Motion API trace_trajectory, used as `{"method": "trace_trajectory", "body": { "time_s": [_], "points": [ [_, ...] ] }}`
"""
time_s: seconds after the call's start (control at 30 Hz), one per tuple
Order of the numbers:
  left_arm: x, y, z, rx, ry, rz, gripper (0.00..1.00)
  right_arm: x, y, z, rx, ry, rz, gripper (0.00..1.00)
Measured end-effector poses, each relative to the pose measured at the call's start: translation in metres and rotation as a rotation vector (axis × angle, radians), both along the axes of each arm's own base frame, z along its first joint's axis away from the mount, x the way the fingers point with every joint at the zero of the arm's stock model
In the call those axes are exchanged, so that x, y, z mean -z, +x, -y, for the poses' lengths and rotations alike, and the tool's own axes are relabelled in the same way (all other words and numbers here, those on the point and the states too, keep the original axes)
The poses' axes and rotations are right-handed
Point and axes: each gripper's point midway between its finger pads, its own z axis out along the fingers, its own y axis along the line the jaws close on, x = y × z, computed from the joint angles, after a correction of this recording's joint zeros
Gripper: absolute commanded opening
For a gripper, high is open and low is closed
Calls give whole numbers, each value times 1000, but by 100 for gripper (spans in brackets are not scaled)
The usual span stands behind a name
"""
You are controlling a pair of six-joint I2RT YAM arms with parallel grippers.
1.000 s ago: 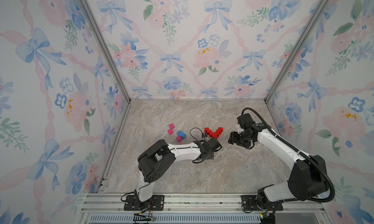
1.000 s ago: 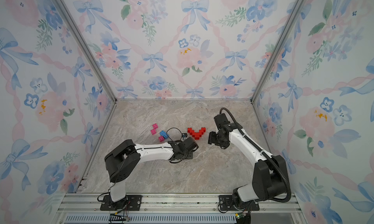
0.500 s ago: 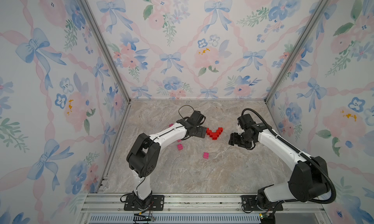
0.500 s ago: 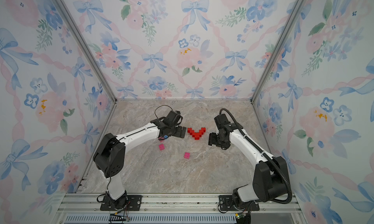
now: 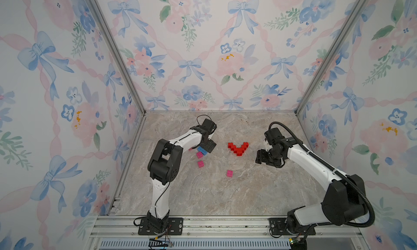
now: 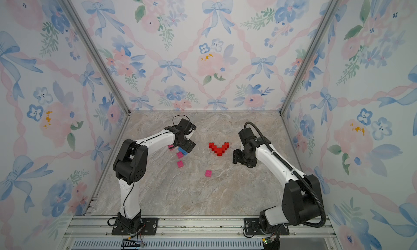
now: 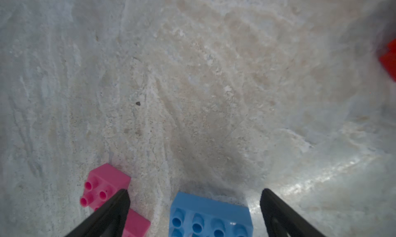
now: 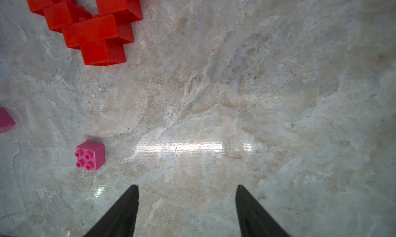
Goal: Assemble the letter v with lego
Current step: Pick up the lego brick from the center of the board.
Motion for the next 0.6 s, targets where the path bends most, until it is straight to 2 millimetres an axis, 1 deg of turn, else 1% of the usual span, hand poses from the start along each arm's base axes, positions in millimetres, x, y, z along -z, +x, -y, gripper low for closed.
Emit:
{"method": "trace_trajectory", "body": {
  "time_s": [0.17, 0.23, 0.27, 0.43, 0.6],
  "points": [
    [15, -14, -5, 5, 0, -55, 98, 0, 0, 0, 0, -1, -1, 71],
    [17, -17, -5, -2, -9, -68, 97, 1, 0, 1, -2, -6, -1, 71],
    [18, -18, -4, -5, -17, -73, 93, 1, 0, 1, -3, -7, -1, 71],
    [21, -21, -4, -40, -46, -93, 59, 1, 1, 3, -3, -17, 3, 71],
    [18, -24, -3, -85, -60, -97, 43, 1, 1, 4, 0, -27, 6, 71]
  ]
}}
